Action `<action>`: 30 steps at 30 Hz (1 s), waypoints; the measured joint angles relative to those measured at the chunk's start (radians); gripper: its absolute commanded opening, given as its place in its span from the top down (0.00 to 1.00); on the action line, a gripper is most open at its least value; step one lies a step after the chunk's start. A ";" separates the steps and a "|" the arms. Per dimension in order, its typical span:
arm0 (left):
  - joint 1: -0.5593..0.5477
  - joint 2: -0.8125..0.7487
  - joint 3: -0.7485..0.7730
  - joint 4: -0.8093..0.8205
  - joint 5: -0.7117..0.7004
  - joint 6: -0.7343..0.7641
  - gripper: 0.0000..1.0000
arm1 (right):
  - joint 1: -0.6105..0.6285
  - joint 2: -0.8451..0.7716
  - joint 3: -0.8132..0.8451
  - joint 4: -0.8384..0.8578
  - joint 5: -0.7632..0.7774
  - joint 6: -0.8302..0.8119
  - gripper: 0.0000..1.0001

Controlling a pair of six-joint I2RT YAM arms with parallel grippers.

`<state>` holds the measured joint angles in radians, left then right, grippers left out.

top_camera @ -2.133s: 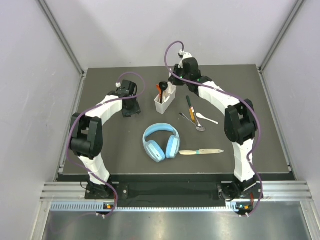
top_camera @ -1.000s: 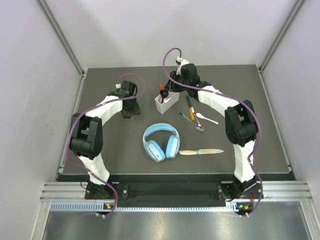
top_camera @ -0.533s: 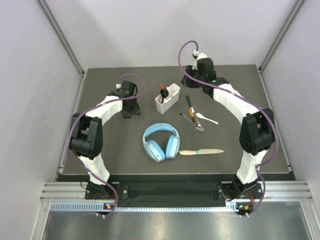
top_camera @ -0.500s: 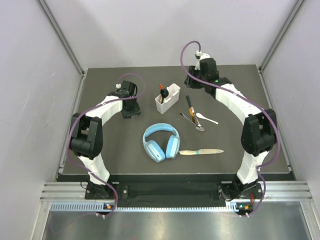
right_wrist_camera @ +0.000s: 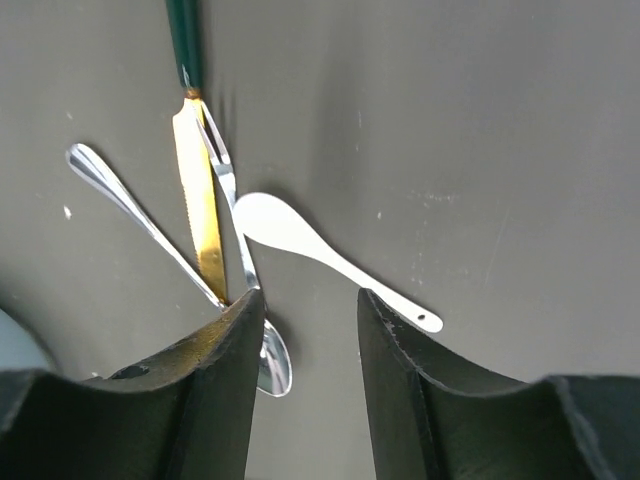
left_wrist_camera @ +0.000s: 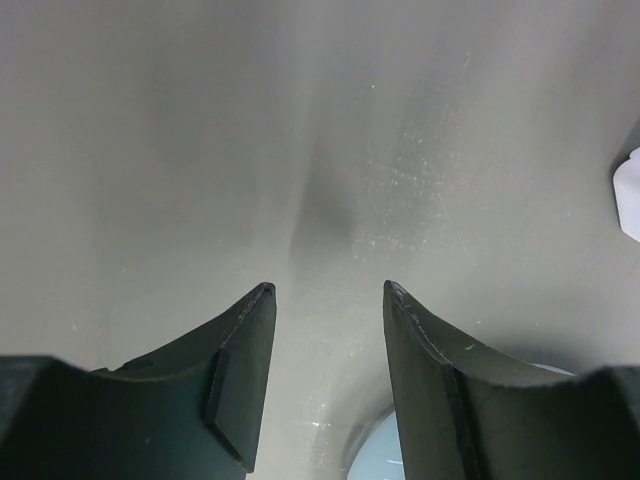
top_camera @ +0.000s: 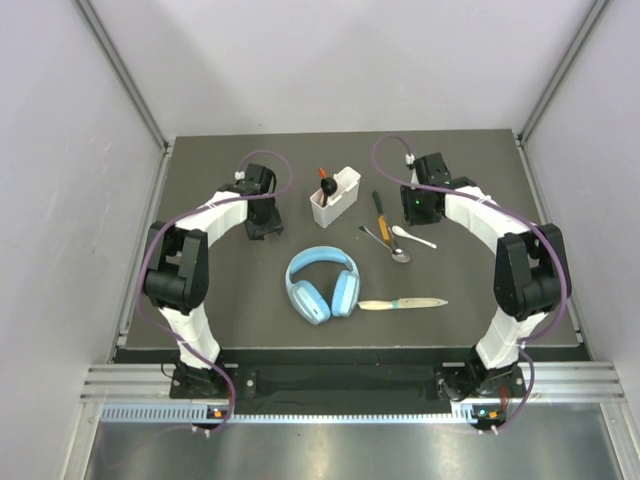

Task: Sort the eating utensils into containers
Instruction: Place the spoon in the storage box, then pick up the spoon from the center of the board.

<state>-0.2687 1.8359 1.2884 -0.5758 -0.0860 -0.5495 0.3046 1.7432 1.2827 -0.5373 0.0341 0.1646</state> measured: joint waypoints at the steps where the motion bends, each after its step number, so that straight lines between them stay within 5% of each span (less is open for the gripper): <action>1: 0.000 0.000 0.000 0.000 0.000 0.000 0.48 | 0.000 0.002 0.000 -0.007 0.000 -0.007 0.56; 12: 0.000 0.000 0.000 0.001 0.007 -0.002 0.48 | 0.000 0.047 -0.014 -0.050 -0.001 -0.075 0.55; 30: 0.000 0.000 0.000 0.000 0.015 -0.002 0.48 | 0.000 0.168 0.017 -0.029 0.055 -0.105 0.39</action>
<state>-0.2687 1.8362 1.2881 -0.5755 -0.0711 -0.5514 0.3046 1.9114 1.2999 -0.5663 0.0895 0.0593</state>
